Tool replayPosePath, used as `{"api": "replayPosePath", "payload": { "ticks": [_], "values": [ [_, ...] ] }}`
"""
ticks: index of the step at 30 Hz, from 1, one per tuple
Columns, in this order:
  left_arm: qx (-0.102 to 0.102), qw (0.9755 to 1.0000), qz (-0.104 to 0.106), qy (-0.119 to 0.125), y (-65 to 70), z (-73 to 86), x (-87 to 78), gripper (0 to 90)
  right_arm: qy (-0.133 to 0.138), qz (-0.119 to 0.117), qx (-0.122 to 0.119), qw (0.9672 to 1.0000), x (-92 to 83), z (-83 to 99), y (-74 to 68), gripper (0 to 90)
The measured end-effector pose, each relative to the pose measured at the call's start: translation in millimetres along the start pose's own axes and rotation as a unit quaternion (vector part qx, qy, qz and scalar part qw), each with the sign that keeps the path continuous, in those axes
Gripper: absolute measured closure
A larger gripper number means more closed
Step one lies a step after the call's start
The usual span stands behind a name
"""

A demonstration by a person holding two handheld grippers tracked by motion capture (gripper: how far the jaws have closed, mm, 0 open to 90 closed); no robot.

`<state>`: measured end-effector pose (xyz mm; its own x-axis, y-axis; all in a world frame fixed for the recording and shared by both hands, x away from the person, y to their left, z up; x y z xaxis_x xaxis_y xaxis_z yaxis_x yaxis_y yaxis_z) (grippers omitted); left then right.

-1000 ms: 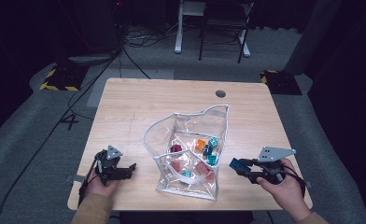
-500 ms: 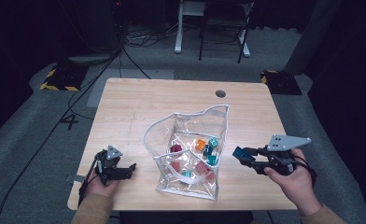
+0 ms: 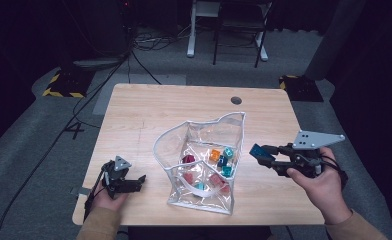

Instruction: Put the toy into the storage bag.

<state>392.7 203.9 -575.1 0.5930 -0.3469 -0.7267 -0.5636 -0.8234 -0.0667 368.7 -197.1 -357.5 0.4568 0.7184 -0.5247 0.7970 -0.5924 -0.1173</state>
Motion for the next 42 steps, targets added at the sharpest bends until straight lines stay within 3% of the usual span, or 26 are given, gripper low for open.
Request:
{"api": "replayPosePath", "payload": {
  "ticks": [7, 14, 25, 42],
  "values": [
    [0.000, 1.0000, 0.000, 0.000, 0.0, 0.0, 0.0, 12.1, 0.022, -0.002, 0.000, 0.9998, -1.5, -21.2, 0.6, 59.2],
    [0.000, 1.0000, 0.000, 0.000, 0.0, 0.0, 0.0, 12.1, 0.031, -0.013, 0.004, 0.9994, 7.7, -38.5, 2.3, 59.2],
    [0.000, 1.0000, 0.000, 0.000, 0.0, 0.0, 0.0, 12.1, 0.023, -0.021, -0.010, 0.9995, 44.9, -63.7, 0.7, 59.2],
    [0.000, 1.0000, 0.000, 0.000, 0.0, 0.0, 0.0, 12.1, 0.007, -0.054, -0.012, 0.9985, 96.6, -83.8, -14.5, 59.2]
  ]
}}
Point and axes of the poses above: each handheld gripper's, and its own axes: x roughly forward along the jaws, z roughly out of its underside, y roughly to its right, the point moved 9 cm from there along x, roughly forward along the jaws, and after that the axes turned 8 degrees about x, right-handed, at the moved point
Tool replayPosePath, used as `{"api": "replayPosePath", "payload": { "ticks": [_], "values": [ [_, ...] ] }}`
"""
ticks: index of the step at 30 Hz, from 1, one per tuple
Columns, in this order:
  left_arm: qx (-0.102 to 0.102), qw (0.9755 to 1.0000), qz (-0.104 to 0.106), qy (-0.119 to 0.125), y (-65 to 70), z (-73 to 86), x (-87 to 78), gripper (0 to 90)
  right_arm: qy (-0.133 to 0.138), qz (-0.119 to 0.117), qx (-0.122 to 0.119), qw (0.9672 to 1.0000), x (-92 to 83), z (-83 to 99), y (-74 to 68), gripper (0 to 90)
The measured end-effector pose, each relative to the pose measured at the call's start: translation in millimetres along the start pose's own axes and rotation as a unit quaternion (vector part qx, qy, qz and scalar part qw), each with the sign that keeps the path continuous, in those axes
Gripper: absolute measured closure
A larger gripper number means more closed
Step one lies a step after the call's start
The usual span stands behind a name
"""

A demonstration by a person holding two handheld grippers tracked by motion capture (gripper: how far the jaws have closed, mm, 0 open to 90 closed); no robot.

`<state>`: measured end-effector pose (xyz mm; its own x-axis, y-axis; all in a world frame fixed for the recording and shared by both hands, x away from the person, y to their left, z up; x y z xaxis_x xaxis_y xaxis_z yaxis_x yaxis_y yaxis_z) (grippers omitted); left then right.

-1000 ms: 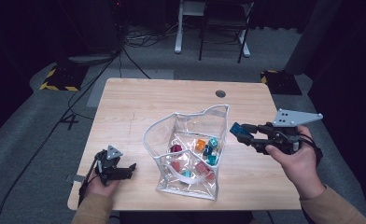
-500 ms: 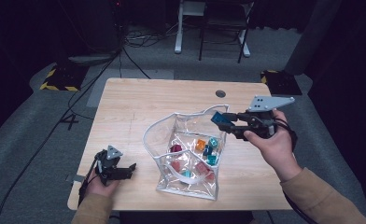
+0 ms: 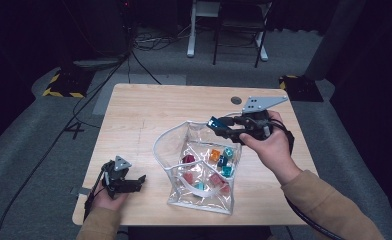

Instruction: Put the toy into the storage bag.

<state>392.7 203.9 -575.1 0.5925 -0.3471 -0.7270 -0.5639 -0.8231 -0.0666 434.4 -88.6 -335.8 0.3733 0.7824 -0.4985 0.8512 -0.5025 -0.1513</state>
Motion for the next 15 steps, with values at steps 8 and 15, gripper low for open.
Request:
{"api": "replayPosePath", "payload": {
  "ticks": [8, 15],
  "values": [
    [0.000, 1.0000, 0.000, 0.000, 0.0, 0.0, 0.0, 12.1, -0.015, -0.014, 0.001, 0.9998, 20.2, 0.3, -7.2, 59.2],
    [0.000, 1.0000, 0.000, 0.000, 0.0, 0.0, 0.0, 12.1, -0.035, -0.024, 0.004, 0.9991, 35.0, 6.5, -14.1, 59.3]
  ]
}}
Point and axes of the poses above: each handheld gripper's, and its own axes: x roughly forward along the jaws, z roughly out of its underside, y roughly to its right, the point moved 9 cm from there along x, roughly forward along the jaws, and after that the axes turned 8 degrees about x, right-handed, at the moved point
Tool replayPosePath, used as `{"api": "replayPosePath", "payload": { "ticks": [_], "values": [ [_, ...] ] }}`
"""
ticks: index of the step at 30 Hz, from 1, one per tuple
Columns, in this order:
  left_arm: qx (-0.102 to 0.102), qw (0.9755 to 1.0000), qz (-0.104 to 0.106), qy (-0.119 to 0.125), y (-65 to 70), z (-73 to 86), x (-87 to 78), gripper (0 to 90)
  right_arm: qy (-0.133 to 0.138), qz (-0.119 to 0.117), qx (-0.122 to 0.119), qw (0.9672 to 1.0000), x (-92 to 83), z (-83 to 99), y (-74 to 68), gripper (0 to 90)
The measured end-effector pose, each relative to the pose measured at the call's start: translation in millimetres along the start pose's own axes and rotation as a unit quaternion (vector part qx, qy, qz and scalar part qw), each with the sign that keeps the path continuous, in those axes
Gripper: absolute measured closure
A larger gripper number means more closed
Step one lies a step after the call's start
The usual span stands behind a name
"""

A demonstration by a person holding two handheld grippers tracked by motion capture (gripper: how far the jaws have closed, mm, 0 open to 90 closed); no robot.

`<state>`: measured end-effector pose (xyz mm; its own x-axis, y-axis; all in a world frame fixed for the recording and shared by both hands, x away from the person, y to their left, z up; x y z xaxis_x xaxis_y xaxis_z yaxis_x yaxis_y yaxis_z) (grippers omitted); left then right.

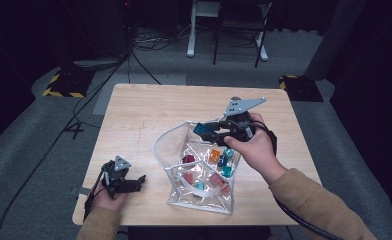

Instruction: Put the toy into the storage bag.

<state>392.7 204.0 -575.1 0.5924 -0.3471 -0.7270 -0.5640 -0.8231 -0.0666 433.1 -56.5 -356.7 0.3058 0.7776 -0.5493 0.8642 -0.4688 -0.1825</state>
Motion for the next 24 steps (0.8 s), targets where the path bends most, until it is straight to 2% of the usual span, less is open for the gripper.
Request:
{"api": "replayPosePath", "payload": {
  "ticks": [10, 18, 24],
  "values": [
    [0.000, 1.0000, 0.000, 0.000, 0.0, 0.0, 0.0, 12.1, -0.051, 0.006, 0.010, 0.9986, 18.1, 15.9, 0.8, 59.3],
    [0.000, 1.0000, 0.000, 0.000, 0.0, 0.0, 0.0, 12.1, -0.103, 0.020, 0.014, 0.9944, 24.5, 25.3, -0.5, 59.2],
    [0.000, 1.0000, 0.000, 0.000, 0.0, 0.0, 0.0, 12.1, -0.120, 0.022, 0.015, 0.9925, 25.7, 29.9, 0.2, 59.2]
  ]
}}
Point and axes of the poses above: each handheld gripper's, and its own axes: x roughly forward along the jaws, z roughly out of its underside, y roughly to its right, the point moved 9 cm from there along x, roughly forward along the jaws, and after that the axes turned 8 degrees about x, right-handed, at the moved point
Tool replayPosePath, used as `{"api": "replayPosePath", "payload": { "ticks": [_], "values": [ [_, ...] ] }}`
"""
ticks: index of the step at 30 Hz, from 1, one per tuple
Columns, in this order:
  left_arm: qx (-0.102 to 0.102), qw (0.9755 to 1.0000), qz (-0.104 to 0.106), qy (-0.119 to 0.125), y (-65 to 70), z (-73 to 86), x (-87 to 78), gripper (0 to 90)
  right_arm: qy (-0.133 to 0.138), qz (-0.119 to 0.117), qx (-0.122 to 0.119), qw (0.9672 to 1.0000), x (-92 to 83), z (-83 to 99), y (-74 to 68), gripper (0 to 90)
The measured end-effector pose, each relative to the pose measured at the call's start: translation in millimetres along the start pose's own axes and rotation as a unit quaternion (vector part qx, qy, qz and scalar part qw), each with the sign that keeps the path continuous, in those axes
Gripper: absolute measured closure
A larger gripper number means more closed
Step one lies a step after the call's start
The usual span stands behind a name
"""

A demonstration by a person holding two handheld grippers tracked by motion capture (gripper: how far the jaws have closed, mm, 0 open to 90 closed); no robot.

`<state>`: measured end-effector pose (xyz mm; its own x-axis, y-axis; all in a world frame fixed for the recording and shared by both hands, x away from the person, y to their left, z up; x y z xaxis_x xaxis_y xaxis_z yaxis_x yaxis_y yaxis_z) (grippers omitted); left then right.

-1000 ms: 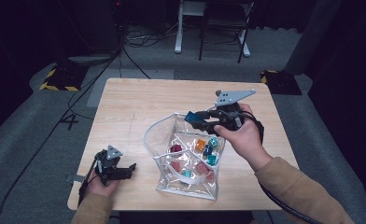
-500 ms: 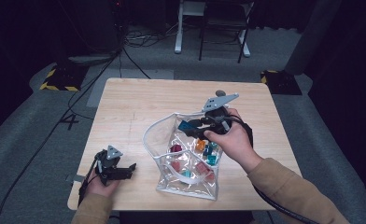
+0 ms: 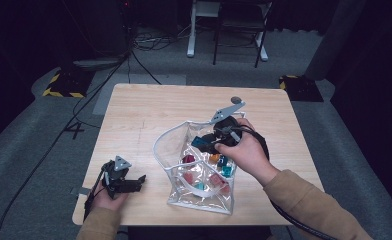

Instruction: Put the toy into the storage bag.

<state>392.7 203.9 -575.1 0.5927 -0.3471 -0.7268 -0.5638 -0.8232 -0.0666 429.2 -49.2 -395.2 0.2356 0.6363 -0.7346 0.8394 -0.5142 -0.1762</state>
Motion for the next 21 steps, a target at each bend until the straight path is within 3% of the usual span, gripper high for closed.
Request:
{"api": "replayPosePath", "payload": {
  "ticks": [2, 5, 7, 11, 21],
  "values": [
    [0.000, 1.0000, 0.000, 0.000, 0.0, 0.0, 0.0, 12.1, -0.006, -0.005, 0.003, 1.0000, 0.8, 1.3, -0.6, 58.0],
    [0.000, 1.0000, 0.000, 0.000, 0.0, 0.0, 0.0, 12.1, -0.003, -0.005, 0.002, 1.0000, 2.0, 1.4, 0.3, 38.7],
    [0.000, 1.0000, 0.000, 0.000, 0.0, 0.0, 0.0, 12.1, 0.005, 0.001, 0.000, 1.0000, 0.4, 0.2, 1.3, 33.9],
    [0.000, 1.0000, 0.000, 0.000, 0.0, 0.0, 0.0, 12.1, 0.029, -0.003, 0.000, 0.9996, -9.2, -4.7, -0.9, 31.4],
    [0.000, 1.0000, 0.000, 0.000, 0.0, 0.0, 0.0, 12.1, 0.055, -0.002, -0.005, 0.9985, -29.6, -4.3, -3.9, 30.6]
  ]
}}
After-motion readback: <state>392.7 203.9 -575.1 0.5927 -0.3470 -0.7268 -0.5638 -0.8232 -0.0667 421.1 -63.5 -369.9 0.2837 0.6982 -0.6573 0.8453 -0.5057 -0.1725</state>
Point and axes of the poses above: each handheld gripper's, and its own axes: x roughly forward along the jaws, z roughly out of its underside, y roughly to its right, the point moved 9 cm from there along x, roughly forward along the jaws, and after that the axes turned 8 degrees about x, right-handed, at the moved point
